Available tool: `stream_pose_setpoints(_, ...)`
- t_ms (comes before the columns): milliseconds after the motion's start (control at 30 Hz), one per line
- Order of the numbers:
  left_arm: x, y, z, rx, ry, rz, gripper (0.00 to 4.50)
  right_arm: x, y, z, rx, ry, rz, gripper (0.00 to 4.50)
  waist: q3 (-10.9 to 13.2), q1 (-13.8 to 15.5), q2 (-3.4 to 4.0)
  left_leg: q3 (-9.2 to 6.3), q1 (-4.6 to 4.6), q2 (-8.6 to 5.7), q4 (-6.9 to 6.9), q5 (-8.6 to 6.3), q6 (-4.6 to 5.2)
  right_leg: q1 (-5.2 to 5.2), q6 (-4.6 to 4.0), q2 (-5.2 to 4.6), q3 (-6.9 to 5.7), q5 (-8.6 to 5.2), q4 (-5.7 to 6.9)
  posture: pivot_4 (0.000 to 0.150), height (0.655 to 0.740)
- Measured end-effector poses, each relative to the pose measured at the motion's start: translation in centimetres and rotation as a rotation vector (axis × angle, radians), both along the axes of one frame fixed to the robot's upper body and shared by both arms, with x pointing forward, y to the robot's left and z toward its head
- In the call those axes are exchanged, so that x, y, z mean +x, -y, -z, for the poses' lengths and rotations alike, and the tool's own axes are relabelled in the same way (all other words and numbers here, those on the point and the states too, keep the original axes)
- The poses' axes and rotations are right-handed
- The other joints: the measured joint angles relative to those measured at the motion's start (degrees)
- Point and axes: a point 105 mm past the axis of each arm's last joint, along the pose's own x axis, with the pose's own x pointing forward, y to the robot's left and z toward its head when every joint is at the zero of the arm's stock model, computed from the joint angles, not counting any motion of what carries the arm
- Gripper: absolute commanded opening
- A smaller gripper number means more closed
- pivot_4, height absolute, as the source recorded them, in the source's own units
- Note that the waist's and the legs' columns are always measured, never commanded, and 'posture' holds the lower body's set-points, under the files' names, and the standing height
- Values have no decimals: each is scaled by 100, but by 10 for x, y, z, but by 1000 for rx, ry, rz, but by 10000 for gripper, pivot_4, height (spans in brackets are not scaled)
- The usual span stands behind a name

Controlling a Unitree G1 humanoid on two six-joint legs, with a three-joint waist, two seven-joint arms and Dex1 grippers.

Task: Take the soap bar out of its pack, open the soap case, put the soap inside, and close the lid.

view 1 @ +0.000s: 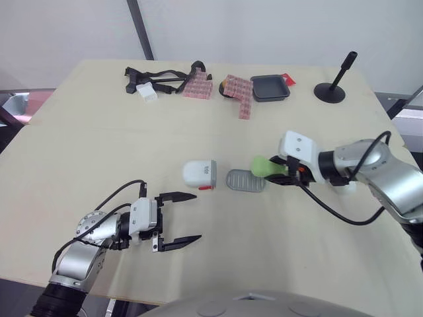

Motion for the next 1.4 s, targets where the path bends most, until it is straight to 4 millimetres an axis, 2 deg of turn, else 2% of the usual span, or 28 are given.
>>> stream_pose_setpoints(67, 3, -1, -1, -10, -5, -26, 45000, 0, -18, -2, 17, 4, -53, 17150, 0, -19, 0, 0, -2, 3, 0, 2, -3, -3, 0, 4, 1, 0, 4, 1500, 7400)
stream_pose_setpoints(167, 6, -1, 0, -20, -19, -61, 45000, 4, -38, 12, 8, -25, -101, 17150, 0, -20, -1, -1, -2, 4, 2, 8, -14, -8, -1, 4, 0, 0, 8, 1500, 7400)
stream_pose_setpoints(367, 6, -3, 2, -24, -39, -93, 45000, 12, -50, 30, -57, -46, -124, 17150, 0, -9, -1, 0, -5, 4, 2, 20, -39, -12, 0, 6, 0, 0, 7, 1500, 7400)
stream_pose_setpoints(667, 6, -1, -3, -31, -24, -104, 45000, 15, -50, 44, -90, -91, -133, 17150, 0, 12, -1, 0, -5, 5, 3, 21, -49, -12, 1, 8, 1, 1, 9, 1500, 7400)
stream_pose_setpoints(867, 7, -1, -2, -31, -33, -113, 45000, 20, -43, 47, -133, -75, -130, 17150, -1, 6, -2, 0, -5, 8, 3, 21, -55, -12, 2, 12, 2, 1, 10, 1500, 7400)
stream_pose_setpoints(1300, 7, -1, -3, -32, -30, -114, 45000, 18, -47, 48, -132, -82, -149, 17150, -1, 9, -2, 0, -4, 13, 3, 21, -59, -12, 2, 16, 2, 1, 10, 1500, 7400)
stream_pose_setpoints(1367, 6, 0, -4, -36, -27, -113, 45000, 18, -46, 49, -134, -99, -143, 27713, -1, 9, -2, 0, -4, 13, 3, 21, -60, -11, 2, 16, 2, 1, 10, 1500, 7400)
stream_pose_setpoints(1400, 5, 1, -5, -39, -23, -112, 45000, 17, -45, 50, -135, -110, -139, 30618, -1, 11, -2, 0, -4, 13, 3, 21, -60, -11, 2, 16, 2, 1, 9, 1500, 7400)
